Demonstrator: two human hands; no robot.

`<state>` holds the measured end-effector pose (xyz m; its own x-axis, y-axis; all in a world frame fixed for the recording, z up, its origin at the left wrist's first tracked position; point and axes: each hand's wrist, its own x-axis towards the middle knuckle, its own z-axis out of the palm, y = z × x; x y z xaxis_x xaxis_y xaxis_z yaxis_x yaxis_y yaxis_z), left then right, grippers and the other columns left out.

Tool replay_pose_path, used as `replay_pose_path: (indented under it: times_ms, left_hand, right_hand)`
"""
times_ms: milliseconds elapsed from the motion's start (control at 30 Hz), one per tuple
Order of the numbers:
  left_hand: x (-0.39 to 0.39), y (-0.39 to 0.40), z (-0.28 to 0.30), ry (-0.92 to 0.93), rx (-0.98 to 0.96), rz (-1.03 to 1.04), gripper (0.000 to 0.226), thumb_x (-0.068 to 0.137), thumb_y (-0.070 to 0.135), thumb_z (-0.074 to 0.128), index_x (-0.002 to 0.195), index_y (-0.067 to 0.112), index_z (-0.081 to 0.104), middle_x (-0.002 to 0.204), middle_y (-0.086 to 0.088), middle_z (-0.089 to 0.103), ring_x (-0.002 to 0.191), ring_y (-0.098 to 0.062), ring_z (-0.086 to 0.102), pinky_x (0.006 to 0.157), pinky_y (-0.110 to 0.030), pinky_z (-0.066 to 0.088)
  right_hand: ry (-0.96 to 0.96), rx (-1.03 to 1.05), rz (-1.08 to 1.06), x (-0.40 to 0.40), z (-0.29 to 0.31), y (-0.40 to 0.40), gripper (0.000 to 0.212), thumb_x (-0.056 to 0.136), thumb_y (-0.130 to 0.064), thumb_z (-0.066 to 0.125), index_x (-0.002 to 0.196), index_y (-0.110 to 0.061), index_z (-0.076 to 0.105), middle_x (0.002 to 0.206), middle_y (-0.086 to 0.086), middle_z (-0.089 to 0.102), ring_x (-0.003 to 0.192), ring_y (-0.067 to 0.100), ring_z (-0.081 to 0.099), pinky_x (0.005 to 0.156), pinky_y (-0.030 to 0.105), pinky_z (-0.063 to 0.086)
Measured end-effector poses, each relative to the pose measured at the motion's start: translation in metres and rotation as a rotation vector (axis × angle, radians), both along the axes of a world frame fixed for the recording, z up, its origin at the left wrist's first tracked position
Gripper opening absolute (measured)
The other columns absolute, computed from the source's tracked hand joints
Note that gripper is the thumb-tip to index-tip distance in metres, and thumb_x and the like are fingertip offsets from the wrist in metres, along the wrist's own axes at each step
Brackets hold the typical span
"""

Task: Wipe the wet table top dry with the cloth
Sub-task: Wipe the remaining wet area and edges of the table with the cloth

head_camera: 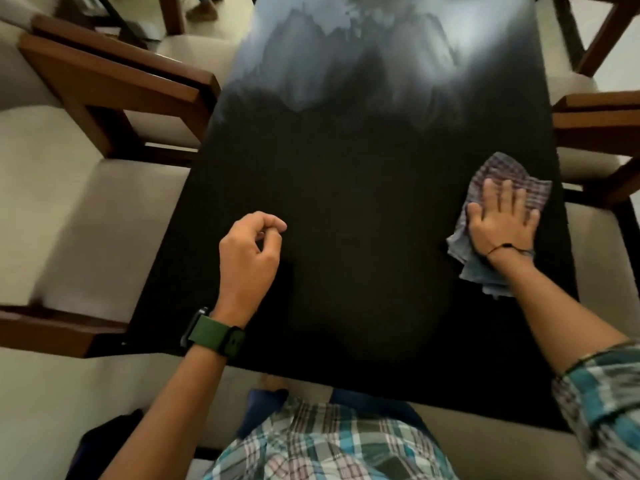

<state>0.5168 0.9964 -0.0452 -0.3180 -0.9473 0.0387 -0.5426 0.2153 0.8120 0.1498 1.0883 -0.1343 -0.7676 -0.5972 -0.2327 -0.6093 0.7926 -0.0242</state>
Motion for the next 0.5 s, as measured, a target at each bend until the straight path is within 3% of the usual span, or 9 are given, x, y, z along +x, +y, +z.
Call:
replay_pose_path:
  times_ms: [100,167,300,400,500]
  left_hand:
    - [-0.013,-0.002,-0.004,0.002,0.016,0.064,0.018,0.089,0.007,0.05,0.09,0.021,0.06,0.082,0.01,0.056,0.068,-0.005,0.052,0.061,-0.016,0.038]
    - [-0.02,-0.005,-0.005,-0.004,0.015,0.091,0.018,0.088,0.008,0.051,0.09,0.024,0.06,0.082,0.011,0.057,0.068,-0.004,0.053,0.061,-0.015,0.038]
    - [-0.029,-0.03,-0.004,-0.014,-0.006,0.213,0.019,0.088,0.01,0.051,0.089,0.027,0.06,0.076,0.011,0.055,0.06,-0.004,0.049,0.055,-0.017,0.035]
    - [-0.029,-0.052,0.002,-0.022,-0.059,0.301,0.019,0.086,0.008,0.052,0.086,0.024,0.062,0.082,0.003,0.061,0.071,-0.008,0.055,0.065,-0.021,0.041]
    - [-0.035,-0.068,0.005,-0.024,-0.041,0.311,0.018,0.087,0.009,0.051,0.085,0.025,0.059,0.085,0.006,0.063,0.079,-0.004,0.06,0.068,-0.014,0.043]
  right_hand:
    - [-0.001,0.004,-0.001,-0.006,0.004,-0.048,0.06,0.097,-0.051,0.016,0.151,-0.028,0.002,0.159,0.004,-0.006,0.145,0.028,-0.007,0.115,0.054,-0.004]
    - [-0.014,-0.04,0.124,0.017,0.007,-0.088,0.061,0.097,-0.049,0.019,0.151,-0.026,0.002,0.159,0.006,-0.005,0.145,0.03,-0.007,0.114,0.054,-0.004]
    - [-0.107,-0.152,0.638,0.135,0.004,-0.163,0.063,0.096,-0.049,0.028,0.151,-0.026,0.005,0.159,0.006,-0.005,0.144,0.029,-0.01,0.112,0.05,-0.013]
    - [-0.273,-0.17,1.012,0.243,0.001,-0.162,0.065,0.094,-0.051,0.033,0.15,-0.026,0.012,0.159,0.004,0.004,0.144,0.027,-0.008,0.109,0.047,-0.018]
    - [-0.314,-0.139,1.215,0.285,-0.004,-0.142,0.068,0.091,-0.048,0.036,0.149,-0.022,0.014,0.157,0.004,0.013,0.144,0.025,-0.004,0.107,0.044,-0.023]
